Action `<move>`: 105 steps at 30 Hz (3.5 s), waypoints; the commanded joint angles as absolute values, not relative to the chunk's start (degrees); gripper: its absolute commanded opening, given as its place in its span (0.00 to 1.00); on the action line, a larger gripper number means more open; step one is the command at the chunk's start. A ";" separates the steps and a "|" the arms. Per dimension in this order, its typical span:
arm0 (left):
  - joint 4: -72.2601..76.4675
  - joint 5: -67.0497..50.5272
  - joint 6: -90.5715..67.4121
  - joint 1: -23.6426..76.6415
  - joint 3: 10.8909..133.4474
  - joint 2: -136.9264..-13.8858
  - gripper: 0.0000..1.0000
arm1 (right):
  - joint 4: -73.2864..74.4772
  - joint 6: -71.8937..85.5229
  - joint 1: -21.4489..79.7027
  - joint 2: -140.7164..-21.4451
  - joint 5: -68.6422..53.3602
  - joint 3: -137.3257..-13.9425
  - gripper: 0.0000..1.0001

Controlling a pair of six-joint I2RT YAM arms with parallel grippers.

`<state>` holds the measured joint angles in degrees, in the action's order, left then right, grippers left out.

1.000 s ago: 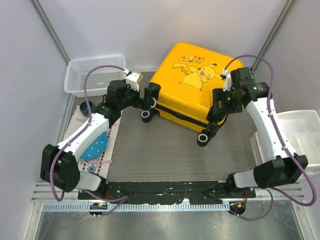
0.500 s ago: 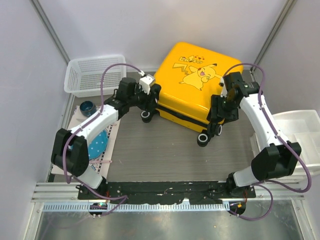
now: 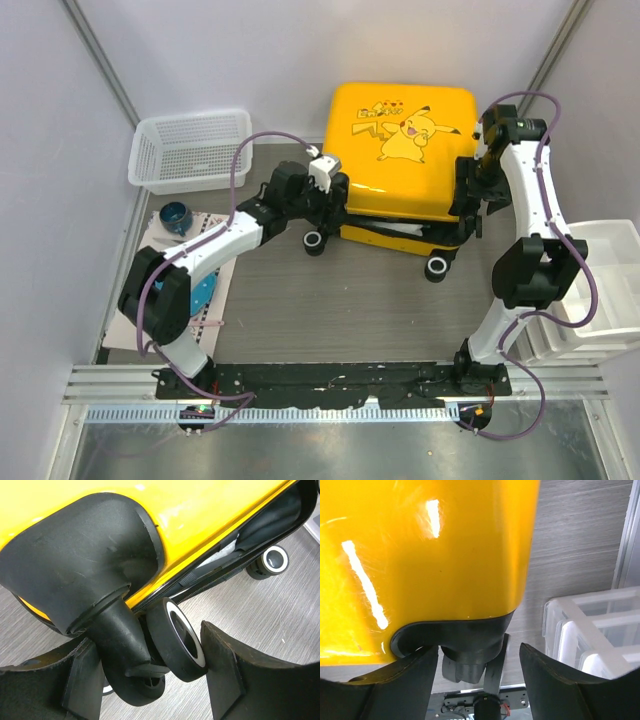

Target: Open, take out, and arrange the luggage

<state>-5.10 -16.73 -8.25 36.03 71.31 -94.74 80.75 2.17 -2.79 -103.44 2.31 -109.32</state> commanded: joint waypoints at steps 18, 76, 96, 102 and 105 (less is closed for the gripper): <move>12.21 -10.29 -18.29 35.25 40.63 -67.06 0.99 | 65.39 -3.43 -0.44 -93.52 2.38 -90.09 0.75; 69.35 -28.21 -15.99 29.09 39.73 -106.96 0.43 | 75.59 -5.54 -2.11 -92.64 -3.42 -100.11 0.01; 74.34 -41.31 -44.03 22.77 41.74 -110.38 0.55 | 75.32 -5.89 -2.64 -90.79 -4.83 -99.14 0.00; 74.71 -43.33 -45.96 21.88 44.21 -114.08 0.54 | 75.23 -5.98 -2.64 -90.61 -4.83 -99.14 0.01; 75.76 -43.50 -46.49 21.80 45.00 -115.57 0.52 | 75.15 -5.89 -2.64 -90.70 -4.92 -99.05 0.01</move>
<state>70.54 -40.84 -44.58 21.78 42.70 -114.28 76.93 -3.60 -2.76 -93.54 -2.92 -96.90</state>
